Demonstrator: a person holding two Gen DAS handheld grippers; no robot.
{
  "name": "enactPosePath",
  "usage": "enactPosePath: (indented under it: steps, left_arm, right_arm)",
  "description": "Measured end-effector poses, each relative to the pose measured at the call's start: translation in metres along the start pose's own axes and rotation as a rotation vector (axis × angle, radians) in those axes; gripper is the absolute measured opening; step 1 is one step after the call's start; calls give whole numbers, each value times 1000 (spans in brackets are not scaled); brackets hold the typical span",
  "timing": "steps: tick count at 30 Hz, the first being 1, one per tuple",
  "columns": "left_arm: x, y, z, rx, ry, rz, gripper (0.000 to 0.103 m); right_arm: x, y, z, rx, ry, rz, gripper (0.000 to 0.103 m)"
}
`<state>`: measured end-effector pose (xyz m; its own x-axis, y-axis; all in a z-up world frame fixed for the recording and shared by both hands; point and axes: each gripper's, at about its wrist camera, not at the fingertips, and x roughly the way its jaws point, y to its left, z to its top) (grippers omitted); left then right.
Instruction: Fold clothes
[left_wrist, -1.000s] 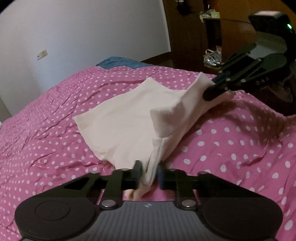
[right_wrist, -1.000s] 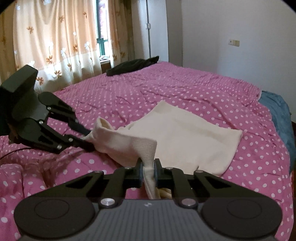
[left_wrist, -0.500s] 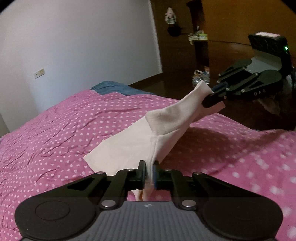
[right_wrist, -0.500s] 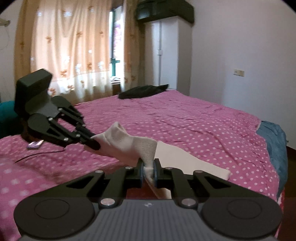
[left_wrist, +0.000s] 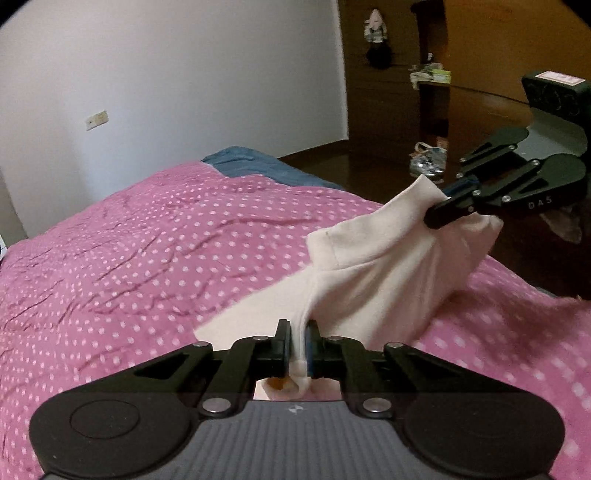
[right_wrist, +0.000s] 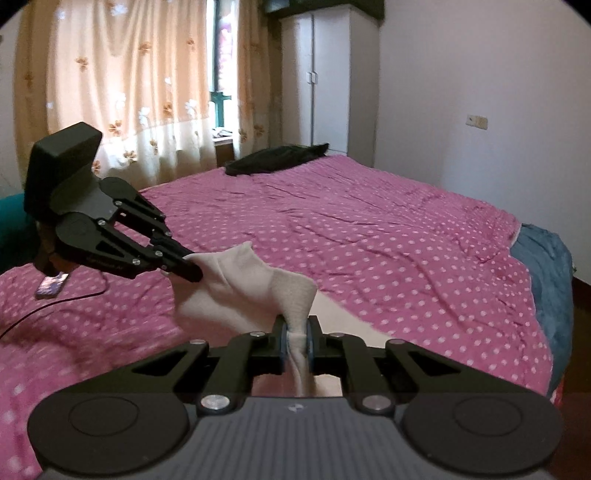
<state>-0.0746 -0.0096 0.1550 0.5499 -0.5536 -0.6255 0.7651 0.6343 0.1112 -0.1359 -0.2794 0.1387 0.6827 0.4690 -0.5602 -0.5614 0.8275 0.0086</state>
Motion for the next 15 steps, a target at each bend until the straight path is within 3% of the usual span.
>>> enactPosePath:
  steps: [7, 15]
  left_arm:
    - [82, 42, 21, -58, 66, 21, 7]
    - [150, 79, 1, -213, 161, 28, 7]
  right_arm:
    - [73, -57, 15, 43, 78, -38, 9]
    - [152, -97, -13, 122, 146, -48, 9]
